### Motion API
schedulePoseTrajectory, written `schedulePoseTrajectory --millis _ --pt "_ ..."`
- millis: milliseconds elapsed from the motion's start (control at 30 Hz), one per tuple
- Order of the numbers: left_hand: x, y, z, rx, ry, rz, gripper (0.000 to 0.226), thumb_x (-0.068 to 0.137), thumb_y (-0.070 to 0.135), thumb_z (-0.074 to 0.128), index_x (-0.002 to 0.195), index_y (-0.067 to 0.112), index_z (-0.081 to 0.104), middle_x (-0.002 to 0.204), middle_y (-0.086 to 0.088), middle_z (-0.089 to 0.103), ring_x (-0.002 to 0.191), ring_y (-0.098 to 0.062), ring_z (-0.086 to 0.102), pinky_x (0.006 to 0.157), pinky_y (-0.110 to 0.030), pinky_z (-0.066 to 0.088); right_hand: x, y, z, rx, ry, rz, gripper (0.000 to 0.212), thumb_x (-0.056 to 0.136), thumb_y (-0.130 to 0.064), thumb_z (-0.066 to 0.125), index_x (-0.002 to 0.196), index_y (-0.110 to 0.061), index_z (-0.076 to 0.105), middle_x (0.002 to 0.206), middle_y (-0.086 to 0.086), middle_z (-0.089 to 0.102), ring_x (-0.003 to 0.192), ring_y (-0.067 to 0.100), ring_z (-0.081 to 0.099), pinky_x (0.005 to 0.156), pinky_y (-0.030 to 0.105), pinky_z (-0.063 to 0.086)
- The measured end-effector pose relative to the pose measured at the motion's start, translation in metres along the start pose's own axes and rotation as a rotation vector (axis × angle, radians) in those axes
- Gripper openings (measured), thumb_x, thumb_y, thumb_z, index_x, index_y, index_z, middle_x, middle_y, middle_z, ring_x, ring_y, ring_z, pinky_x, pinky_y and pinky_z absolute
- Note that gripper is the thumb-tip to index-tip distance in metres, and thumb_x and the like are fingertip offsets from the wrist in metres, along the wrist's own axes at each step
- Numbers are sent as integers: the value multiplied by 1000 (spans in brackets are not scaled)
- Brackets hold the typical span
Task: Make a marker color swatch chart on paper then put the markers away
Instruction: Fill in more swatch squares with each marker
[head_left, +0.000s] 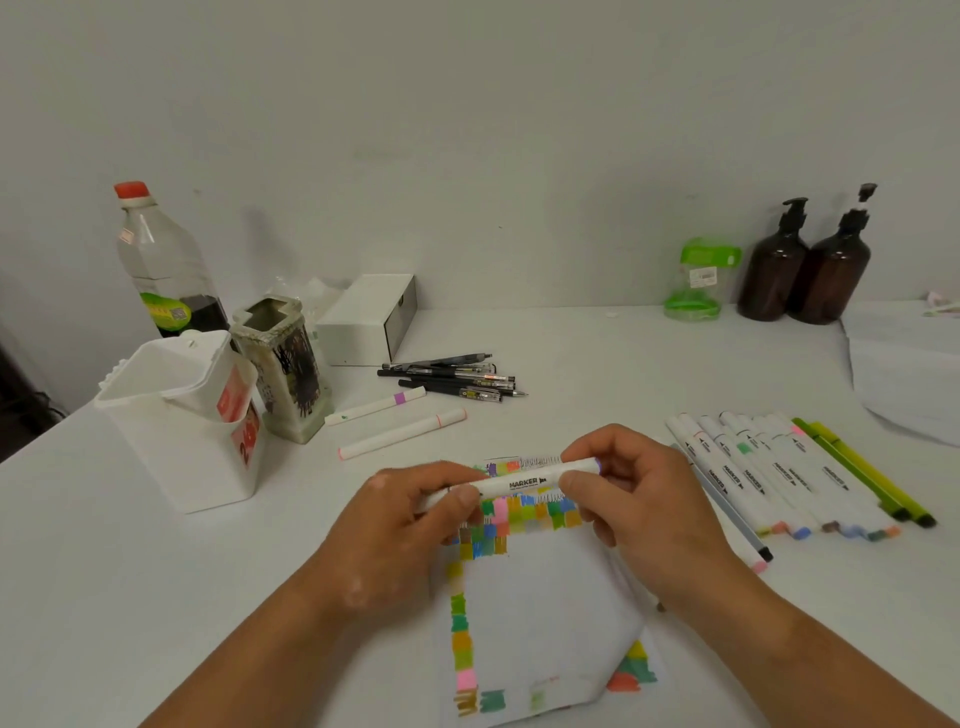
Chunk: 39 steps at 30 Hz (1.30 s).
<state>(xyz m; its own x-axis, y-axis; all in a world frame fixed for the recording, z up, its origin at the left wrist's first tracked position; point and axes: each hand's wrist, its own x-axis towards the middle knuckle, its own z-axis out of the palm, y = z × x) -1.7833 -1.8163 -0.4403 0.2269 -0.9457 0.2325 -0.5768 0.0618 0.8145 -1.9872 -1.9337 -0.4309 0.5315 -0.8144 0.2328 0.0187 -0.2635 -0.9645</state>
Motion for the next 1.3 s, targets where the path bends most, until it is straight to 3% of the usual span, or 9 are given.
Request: schedulePoseTrajectory --millis 133,300,533,667,767,867,933,1067,1300 --pt "-5 6 5 153 -107 65 27 100 44 46 107 66 59 99 32 65 87 5 59 66 -4 40 1 1 1 125 -77 29 8 72 -20 71 79 -24 73 59 -3 61 48 12 52 45 22 41" --pt "-5 4 6 154 -146 62 28 99 51 38 116 46 60 91 26 61 83 -1 56 68 -8 40 1 3 4 249 -215 82 21 69 -29 80 86 -18 73 60 6 57 52 18 50 46 26 42" --pt "-5 6 8 149 -224 88 29 101 51 40 124 49 58 108 25 66 101 0 60 78 -9 43 -9 6 18 145 -289 73 25 73 -39 82 89 -22 72 58 6 59 52 20 53 50 29 46" --pt "-5 7 11 166 -208 67 33 94 67 38 117 55 58 89 11 66 79 -8 59 70 -19 47 -10 4 20 111 -266 75 26 69 -42 83 82 -22 72 56 4 60 51 18 54 50 27 46" --pt "-6 3 12 191 -150 41 45 81 77 52 120 56 53 75 13 55 64 -4 47 62 -11 40 -8 2 22 231 -166 103 20 68 -33 78 68 -20 63 51 4 50 48 19 45 45 27 39" --pt "-4 -1 13 363 -146 -25 74 62 86 61 128 55 45 91 37 49 86 7 51 67 -8 42 -5 3 19 347 -60 184 12 70 -23 69 64 -18 59 50 6 45 47 19 42 41 27 35" --pt "-2 -5 15 469 -199 -72 89 56 91 60 134 53 41 105 37 44 99 3 49 80 -13 43 -5 2 19 349 -58 210 10 72 -24 65 69 -15 68 55 11 53 49 21 50 41 29 40" --pt "1 -10 14 569 -276 -116 96 51 98 54 134 53 40 108 32 43 103 -5 47 91 -25 46 -9 5 22 175 -106 209 13 76 -27 70 78 -14 74 60 8 64 54 19 61 48 29 50" --pt "0 -12 8 560 -264 -186 94 47 98 55 129 54 44 121 25 46 108 -8 49 96 -30 50 -11 11 22 -196 -107 191 14 83 -17 73 75 -29 72 54 2 66 44 11 58 45 20 46"
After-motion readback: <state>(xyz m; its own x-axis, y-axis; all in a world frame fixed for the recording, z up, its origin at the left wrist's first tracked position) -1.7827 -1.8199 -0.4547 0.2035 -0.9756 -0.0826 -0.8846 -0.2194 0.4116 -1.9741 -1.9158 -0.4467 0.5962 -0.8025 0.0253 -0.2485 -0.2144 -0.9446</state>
